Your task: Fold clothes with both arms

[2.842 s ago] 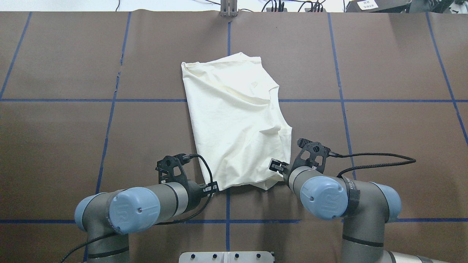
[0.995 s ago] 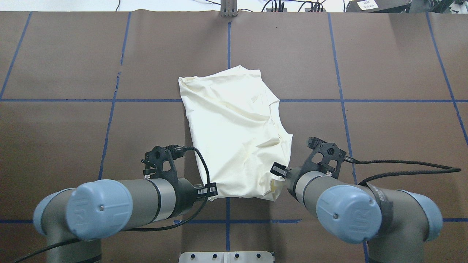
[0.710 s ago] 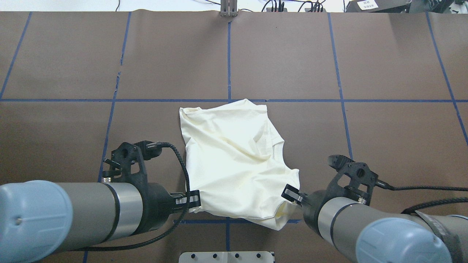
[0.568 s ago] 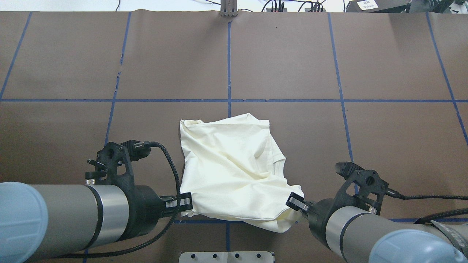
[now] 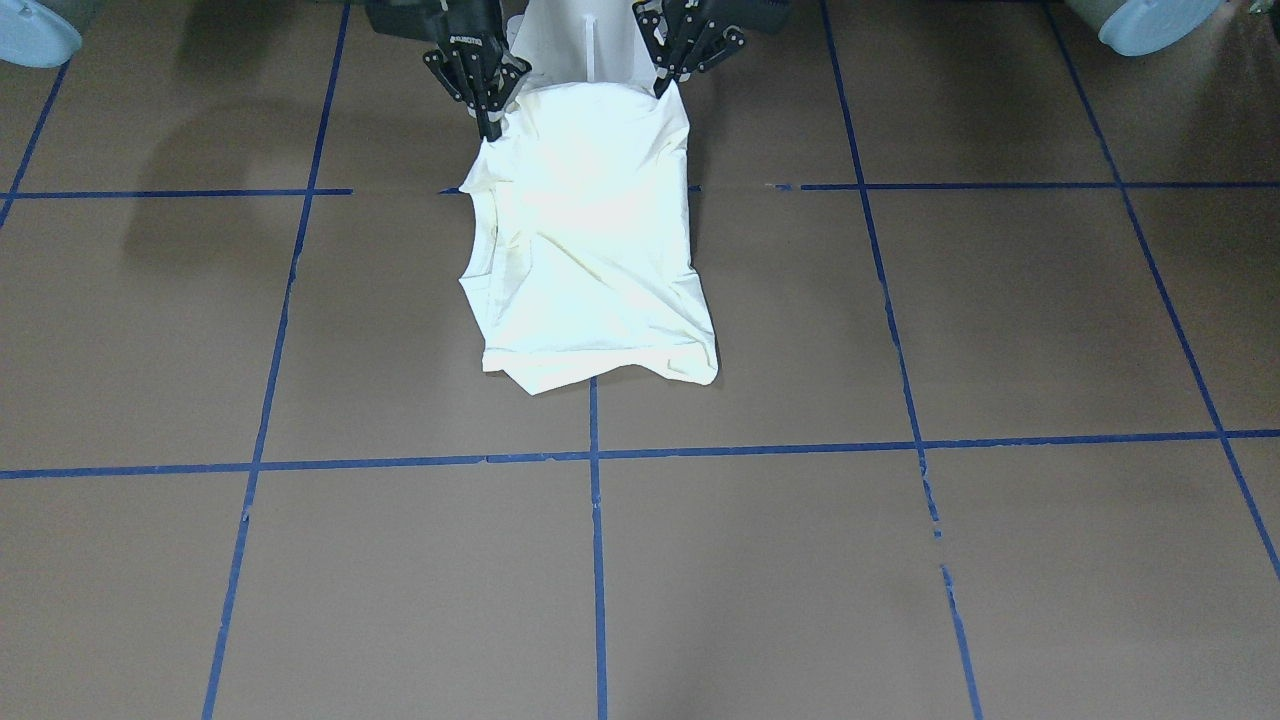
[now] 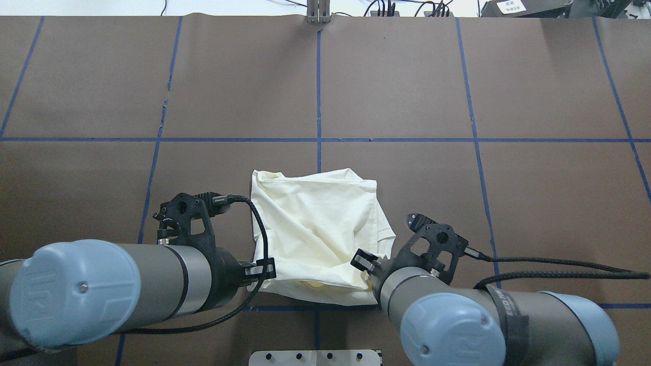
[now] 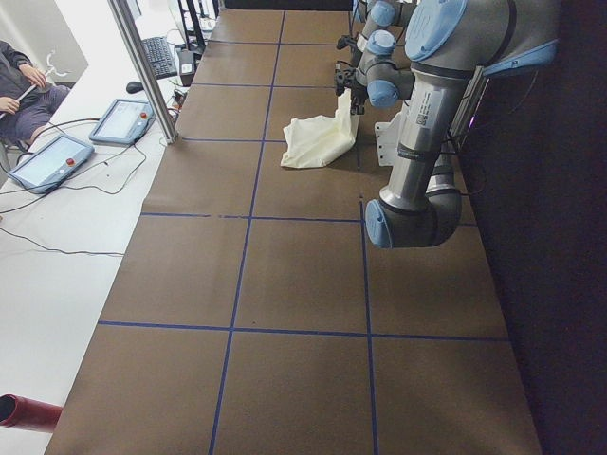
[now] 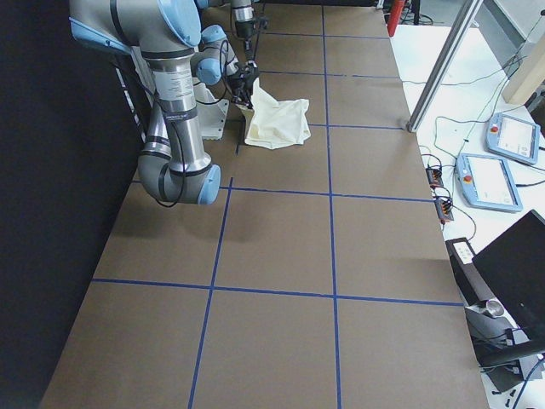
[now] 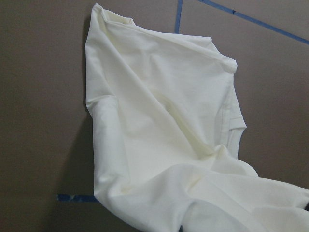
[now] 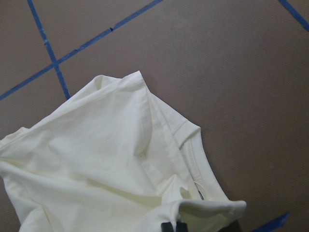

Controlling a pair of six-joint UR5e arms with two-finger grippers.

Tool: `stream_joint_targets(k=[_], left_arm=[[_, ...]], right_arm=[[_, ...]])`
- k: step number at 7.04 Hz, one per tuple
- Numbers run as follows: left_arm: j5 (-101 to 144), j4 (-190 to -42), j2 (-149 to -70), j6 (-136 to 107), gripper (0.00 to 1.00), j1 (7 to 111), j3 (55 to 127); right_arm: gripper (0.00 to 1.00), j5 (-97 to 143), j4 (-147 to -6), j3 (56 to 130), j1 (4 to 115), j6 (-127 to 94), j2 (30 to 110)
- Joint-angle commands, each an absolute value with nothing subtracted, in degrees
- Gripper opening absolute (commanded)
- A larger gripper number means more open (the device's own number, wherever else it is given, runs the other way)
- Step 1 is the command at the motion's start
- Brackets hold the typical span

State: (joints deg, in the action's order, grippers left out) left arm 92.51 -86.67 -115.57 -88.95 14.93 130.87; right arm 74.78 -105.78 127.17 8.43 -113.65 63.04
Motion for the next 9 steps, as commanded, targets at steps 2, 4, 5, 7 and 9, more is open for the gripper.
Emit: stream_joint_targets(k=[2,4,5,7,9], left_arm=[[92.6,-89.6,-118.6,-85.3,0.0,20.7,122.5],[92.7,-94.4,-119.2,-82.5,0.0,23.9,116.5],[92.7,-97.4,-119.6,-82.2,0.0,25.0,112.3],[92.5,-101.1,-119.7,-81.1,0.0,25.3,107.0],[92.5,-101.1,-120.4,-81.0,0.0,25.3,105.6]], right_arm=[[0.0,76.6,-97.5,114.3,17.0,-109.3,59.4],[0.0,77.7,-97.0,107.3,20.1,-107.5,56.8],[0.0,78.0,-96.9,105.4,20.9,-107.3,55.9],[0.0,77.9,-94.9,100.3,21.1,-107.3,54.4],[0.0,78.0,-86.6,94.2,22.4,-104.8,54.0]])
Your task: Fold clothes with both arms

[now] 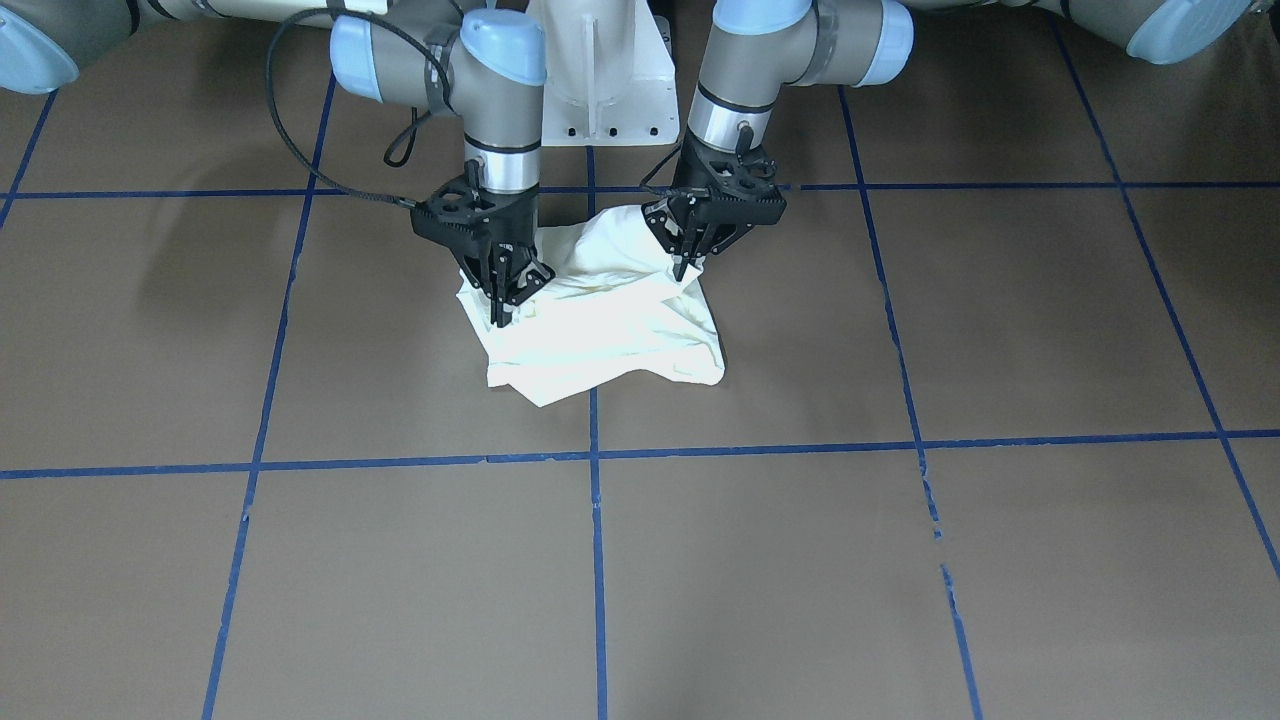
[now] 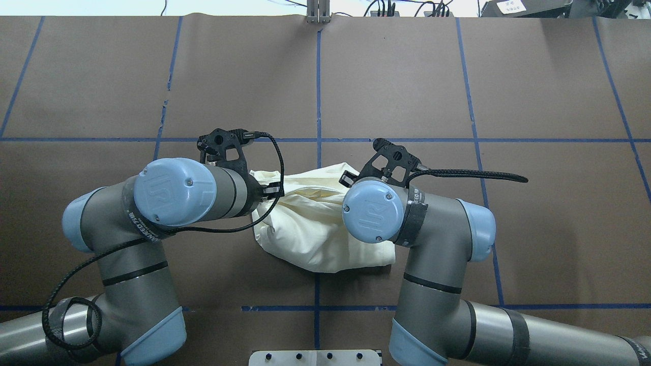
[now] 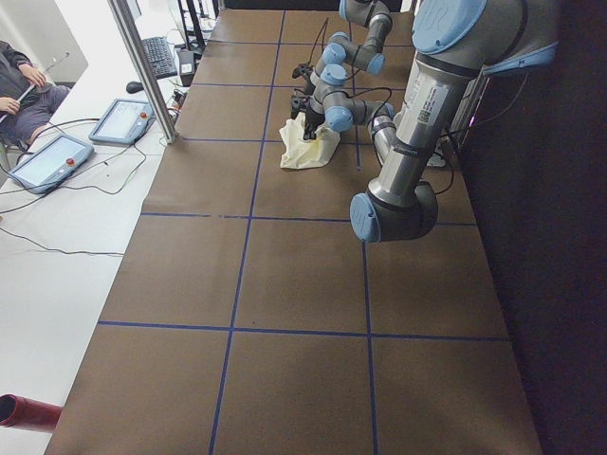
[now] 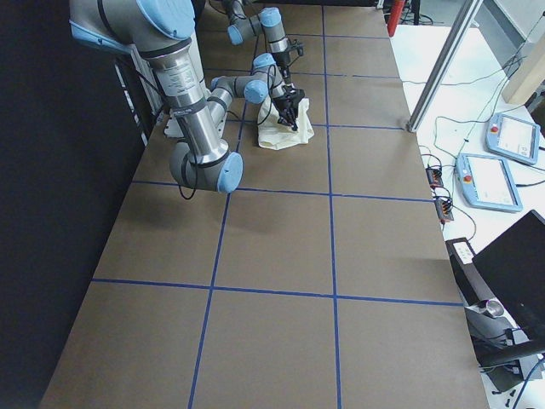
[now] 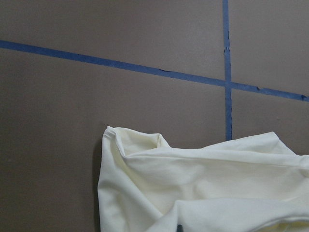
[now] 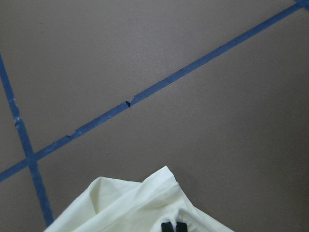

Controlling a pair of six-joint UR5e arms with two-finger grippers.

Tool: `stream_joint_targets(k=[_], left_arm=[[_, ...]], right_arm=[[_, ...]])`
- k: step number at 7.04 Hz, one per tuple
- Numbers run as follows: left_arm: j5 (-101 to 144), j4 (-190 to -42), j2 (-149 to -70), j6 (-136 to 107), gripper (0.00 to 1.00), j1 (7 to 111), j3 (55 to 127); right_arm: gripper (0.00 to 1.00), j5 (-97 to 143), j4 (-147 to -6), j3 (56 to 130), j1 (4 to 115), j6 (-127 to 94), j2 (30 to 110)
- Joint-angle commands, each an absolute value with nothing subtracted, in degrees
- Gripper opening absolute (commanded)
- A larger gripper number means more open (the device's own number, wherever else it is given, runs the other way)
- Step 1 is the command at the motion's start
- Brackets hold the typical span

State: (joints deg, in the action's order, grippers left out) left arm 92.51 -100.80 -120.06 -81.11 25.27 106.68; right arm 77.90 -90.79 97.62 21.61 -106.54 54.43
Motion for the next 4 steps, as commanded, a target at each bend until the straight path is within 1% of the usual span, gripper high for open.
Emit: stream_joint_targets(k=[1,2,3,4], left_arm=[[92.5,-101.2,-120.7,-80.8,0.0,25.3,104.8],[92.5,-101.2,-120.7,-80.7,0.0,25.3,104.1],[92.5,-101.6,-120.7,-80.7,0.0,25.3,103.4],[92.5,-104.3,-120.6,-80.4,0.73,25.3,101.8]], right_arm=[[0.0,79.1,-86.6,93.8,23.4,-103.5,54.1],[0.0,79.3,-86.6,93.6,23.6,-102.8,54.1],[0.04,79.4,-86.6,93.0,23.9,-102.1,54.1],[0.99,79.2,-86.5,92.2,24.0,-97.8,54.1]])
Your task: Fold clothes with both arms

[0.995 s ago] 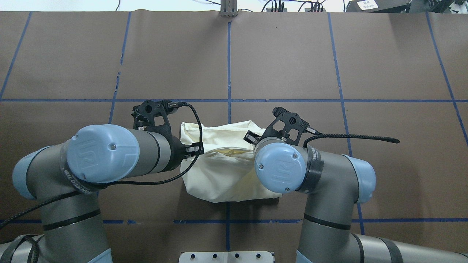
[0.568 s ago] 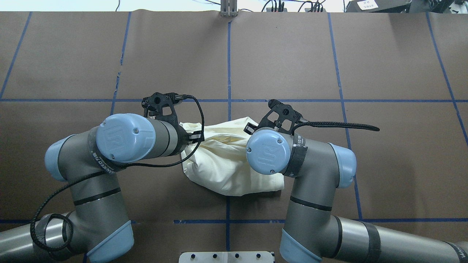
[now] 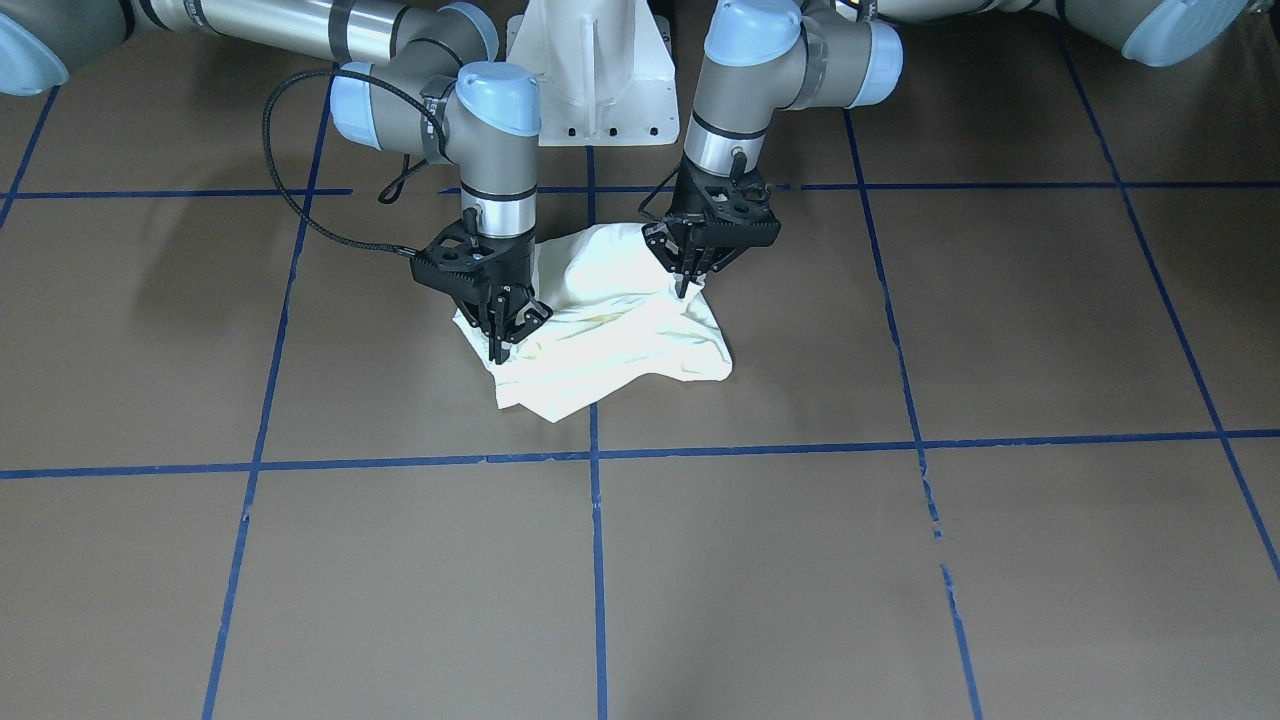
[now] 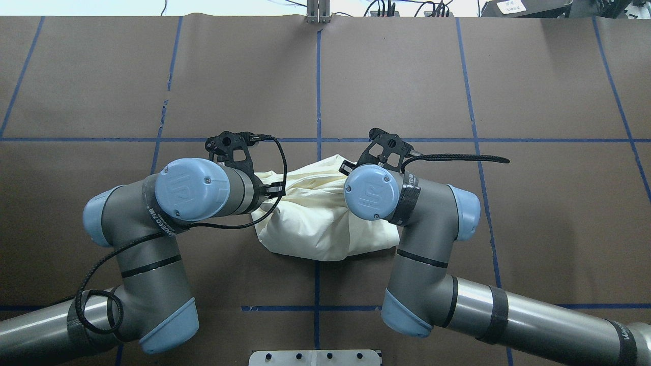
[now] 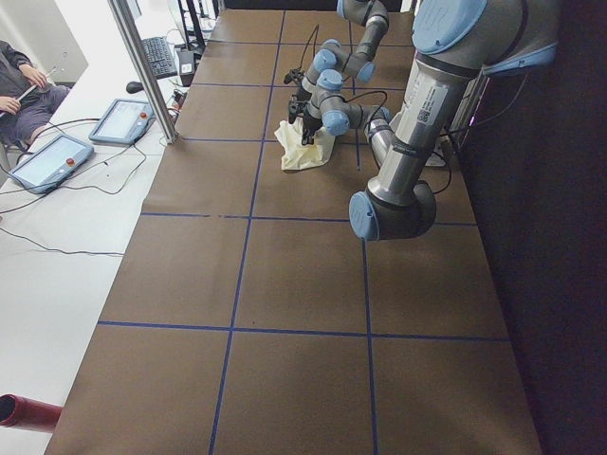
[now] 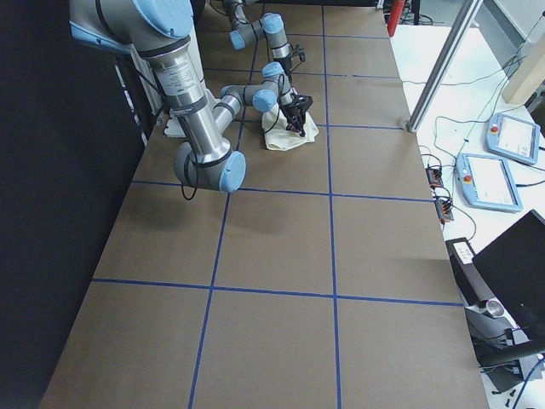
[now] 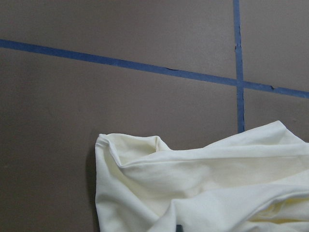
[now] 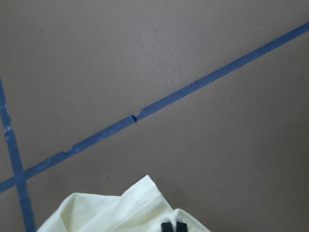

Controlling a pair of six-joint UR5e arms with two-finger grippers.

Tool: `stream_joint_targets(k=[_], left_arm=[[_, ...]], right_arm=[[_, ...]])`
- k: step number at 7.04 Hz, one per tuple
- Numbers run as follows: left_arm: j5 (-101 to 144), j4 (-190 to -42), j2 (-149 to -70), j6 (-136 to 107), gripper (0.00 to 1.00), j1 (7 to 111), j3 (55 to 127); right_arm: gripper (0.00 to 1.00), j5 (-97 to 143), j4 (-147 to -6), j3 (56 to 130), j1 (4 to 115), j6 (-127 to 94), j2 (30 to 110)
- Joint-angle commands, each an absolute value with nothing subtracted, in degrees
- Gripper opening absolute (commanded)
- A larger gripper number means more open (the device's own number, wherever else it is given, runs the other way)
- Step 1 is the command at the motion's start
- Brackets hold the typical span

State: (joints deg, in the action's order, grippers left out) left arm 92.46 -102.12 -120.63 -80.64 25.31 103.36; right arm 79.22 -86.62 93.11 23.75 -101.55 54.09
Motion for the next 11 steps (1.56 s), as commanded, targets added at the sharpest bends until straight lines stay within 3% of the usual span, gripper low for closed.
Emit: stream_joint_targets(k=[1,5,8,11], left_arm=[[92.5,-106.8,-120.3,-78.8,1.0,25.3,101.1],[94.5,-107.5,-119.7,-71.7,1.0,29.0,104.8],[94.8,-107.4,-119.7,-71.8,1.0,29.2,104.8],[94.8,-107.5,-119.6,-72.1,1.0,29.2,104.9]], right_arm=[[1.0,79.5,-86.4,92.5,24.7,-95.2,54.0],[1.0,88.6,-87.0,101.5,28.5,-85.3,53.9],[1.0,80.5,-86.9,98.5,20.2,-79.1,54.2],[1.0,80.3,-86.8,94.2,20.6,-74.1,54.1]])
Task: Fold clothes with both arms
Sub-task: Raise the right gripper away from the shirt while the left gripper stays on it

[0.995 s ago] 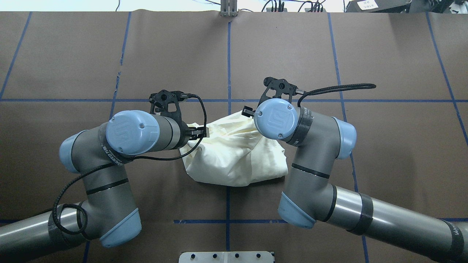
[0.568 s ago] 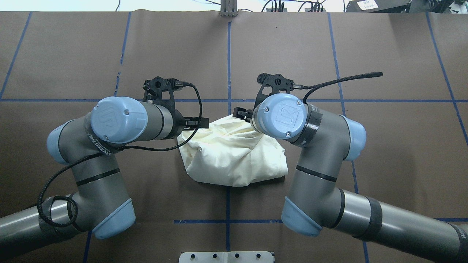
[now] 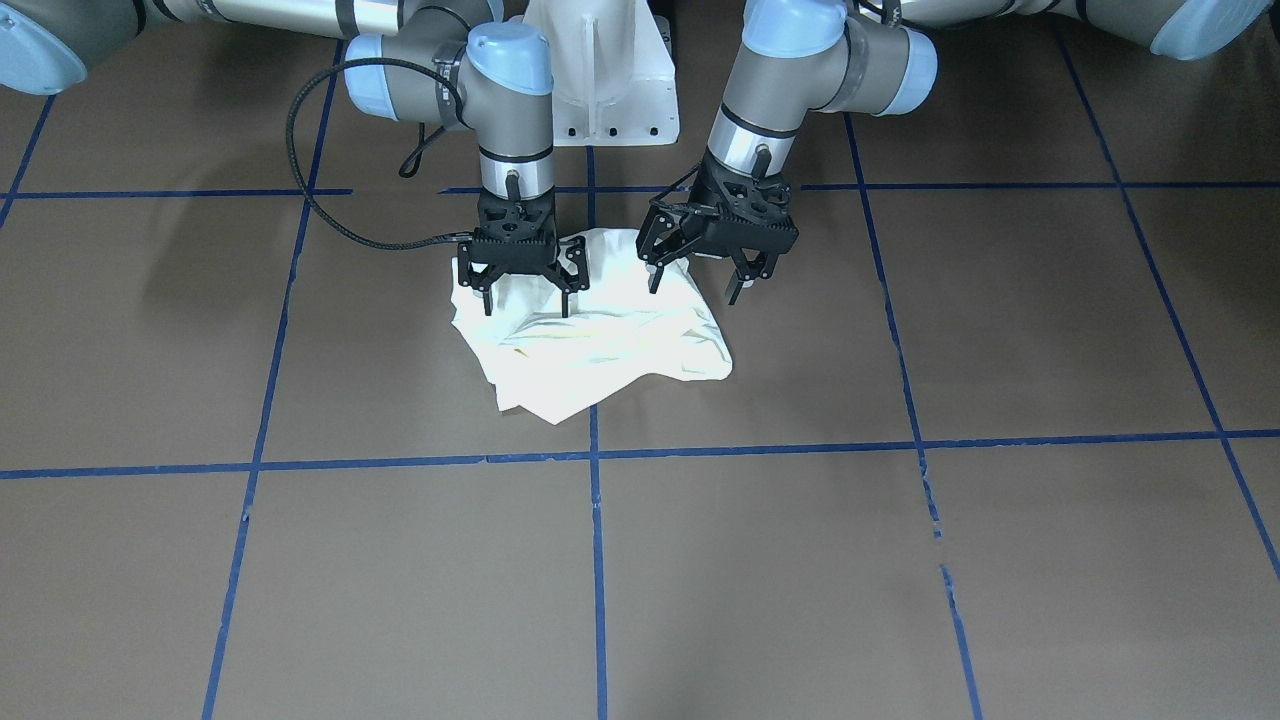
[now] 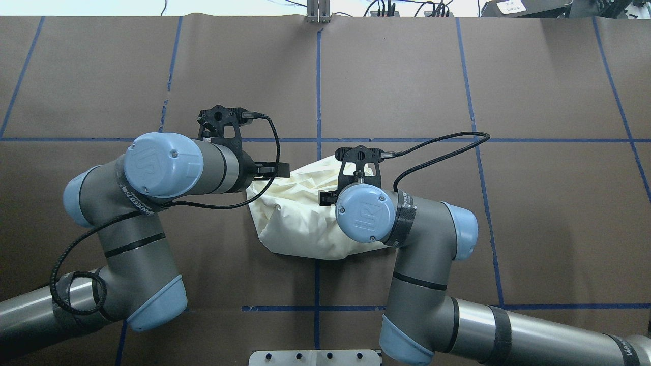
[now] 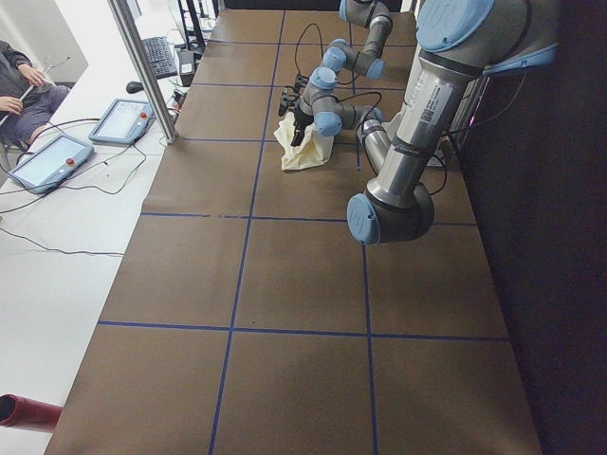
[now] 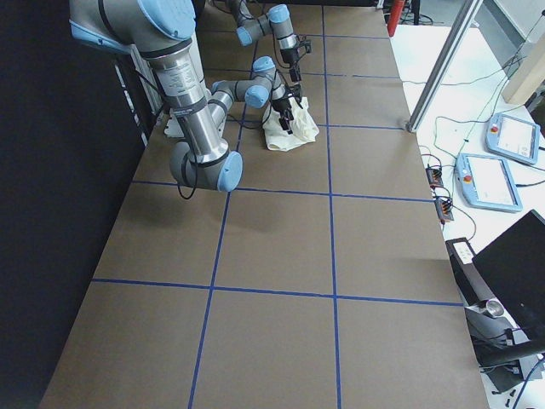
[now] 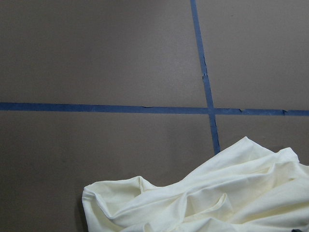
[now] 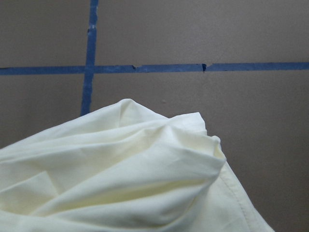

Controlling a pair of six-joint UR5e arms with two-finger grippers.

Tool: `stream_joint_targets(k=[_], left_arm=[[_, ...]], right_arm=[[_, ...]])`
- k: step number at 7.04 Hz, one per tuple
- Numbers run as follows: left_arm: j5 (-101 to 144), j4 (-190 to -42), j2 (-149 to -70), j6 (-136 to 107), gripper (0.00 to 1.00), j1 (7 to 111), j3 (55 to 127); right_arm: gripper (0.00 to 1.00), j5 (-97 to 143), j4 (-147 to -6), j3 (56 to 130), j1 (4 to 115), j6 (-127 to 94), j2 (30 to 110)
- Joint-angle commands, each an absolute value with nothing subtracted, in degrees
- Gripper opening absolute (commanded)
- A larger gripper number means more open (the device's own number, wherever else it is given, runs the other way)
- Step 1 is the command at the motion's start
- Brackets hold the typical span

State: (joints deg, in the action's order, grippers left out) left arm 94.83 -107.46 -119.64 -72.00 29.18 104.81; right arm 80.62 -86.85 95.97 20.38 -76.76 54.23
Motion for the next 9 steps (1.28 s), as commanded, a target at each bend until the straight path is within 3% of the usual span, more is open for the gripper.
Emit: stream_joint_targets(k=[1,3,5,7,9], left_arm=[[94.8,-107.4,-119.5,-72.2,1.0,29.2,104.9],[94.9,-107.5,-119.6,-72.2,1.0,29.2,104.9],[94.9,-107.5,-119.5,-72.1,1.0,29.0,104.9],[94.8,-109.8,-119.4,-71.9,1.0,28.7,104.9],[95.0,-123.1,-113.9,-70.9,1.0,28.4,104.6]], right_arm=[[1.0,80.3,-86.7,93.3,21.3,-73.6,54.0],[1.0,80.6,-86.7,90.8,25.0,-71.3,52.5],[1.0,82.5,-86.6,81.4,29.6,-70.7,45.8],[1.0,91.2,-86.6,80.7,36.6,-69.0,45.0],[1.0,96.1,-86.2,81.2,39.6,-65.0,45.0]])
